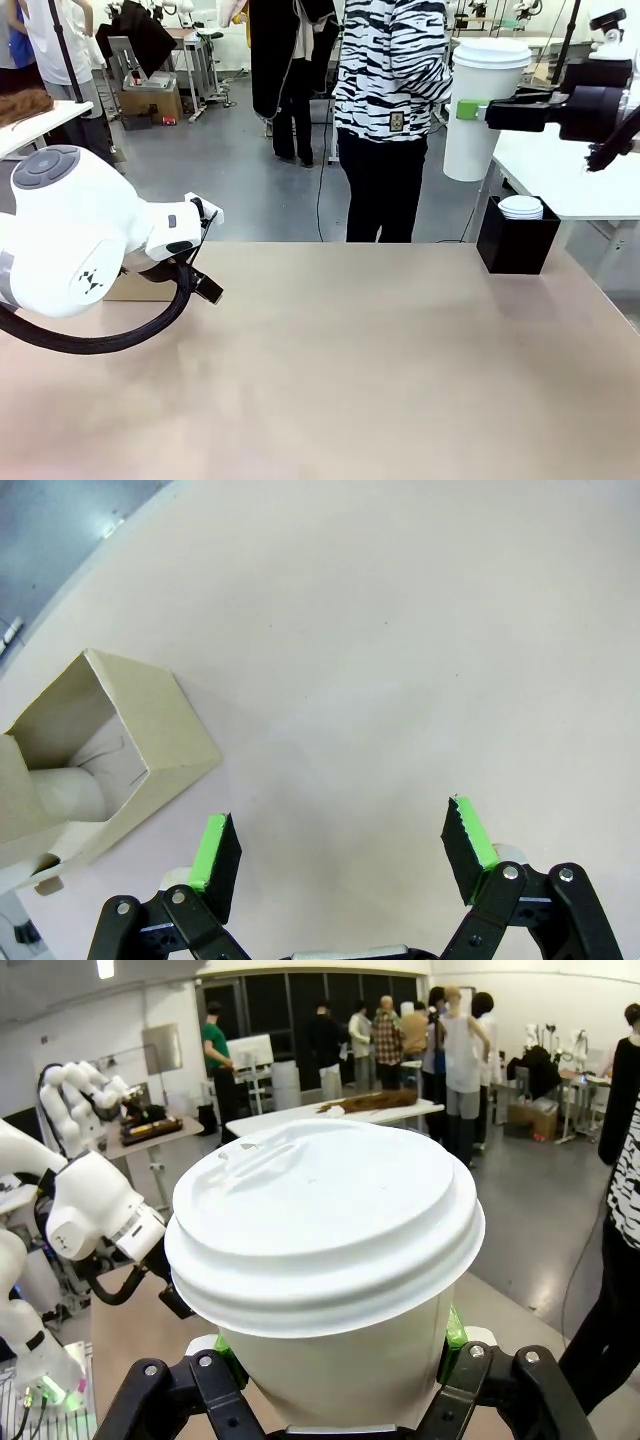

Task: Pour a drink into a cup and package it in a carrier.
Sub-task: Position the Cup Carrier in the center of the table.

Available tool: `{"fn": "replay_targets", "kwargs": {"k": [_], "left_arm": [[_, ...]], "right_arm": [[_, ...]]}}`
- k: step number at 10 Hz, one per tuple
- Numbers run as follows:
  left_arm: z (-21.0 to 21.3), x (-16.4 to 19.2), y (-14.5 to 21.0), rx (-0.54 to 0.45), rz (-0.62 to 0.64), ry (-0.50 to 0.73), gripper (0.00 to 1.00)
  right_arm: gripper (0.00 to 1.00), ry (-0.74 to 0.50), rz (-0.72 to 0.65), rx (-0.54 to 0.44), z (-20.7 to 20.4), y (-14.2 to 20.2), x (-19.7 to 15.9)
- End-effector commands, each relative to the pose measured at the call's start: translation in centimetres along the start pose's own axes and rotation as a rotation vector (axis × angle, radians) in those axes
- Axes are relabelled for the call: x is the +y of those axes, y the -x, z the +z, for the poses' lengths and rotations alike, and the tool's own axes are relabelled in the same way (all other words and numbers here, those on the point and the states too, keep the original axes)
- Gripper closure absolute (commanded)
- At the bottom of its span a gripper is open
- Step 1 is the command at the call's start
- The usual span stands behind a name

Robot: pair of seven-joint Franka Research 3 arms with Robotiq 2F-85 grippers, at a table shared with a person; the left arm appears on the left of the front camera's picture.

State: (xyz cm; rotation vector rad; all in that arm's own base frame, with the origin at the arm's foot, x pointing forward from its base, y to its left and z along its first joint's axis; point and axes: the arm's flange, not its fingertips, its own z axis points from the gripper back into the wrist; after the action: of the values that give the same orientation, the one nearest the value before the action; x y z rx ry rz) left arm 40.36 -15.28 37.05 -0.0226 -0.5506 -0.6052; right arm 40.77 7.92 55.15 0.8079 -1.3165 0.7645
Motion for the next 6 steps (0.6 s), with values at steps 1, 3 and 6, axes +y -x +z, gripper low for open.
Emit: {"fn": "replay_targets", "kwargs": {"k": [1, 3, 6], "left_arm": [[1.9, 0.3, -0.8, 0.034, 0.052, -0.014, 0.00], [5.6, 1.1, -2.0, 0.081, 0.136, -0.015, 0.00], [12.5, 3.0, -5.2, 0.120, 0.241, -0.040, 0.00]], "right_arm": [[0.19, 0.002, 0.003, -0.010, 0.0, -0.5, 0.1], [0.19, 0.002, 0.003, -0.010, 0.0, -0.5, 0.1], [0.19, 0.002, 0.003, -0.010, 0.0, -0.5, 0.1]]}}
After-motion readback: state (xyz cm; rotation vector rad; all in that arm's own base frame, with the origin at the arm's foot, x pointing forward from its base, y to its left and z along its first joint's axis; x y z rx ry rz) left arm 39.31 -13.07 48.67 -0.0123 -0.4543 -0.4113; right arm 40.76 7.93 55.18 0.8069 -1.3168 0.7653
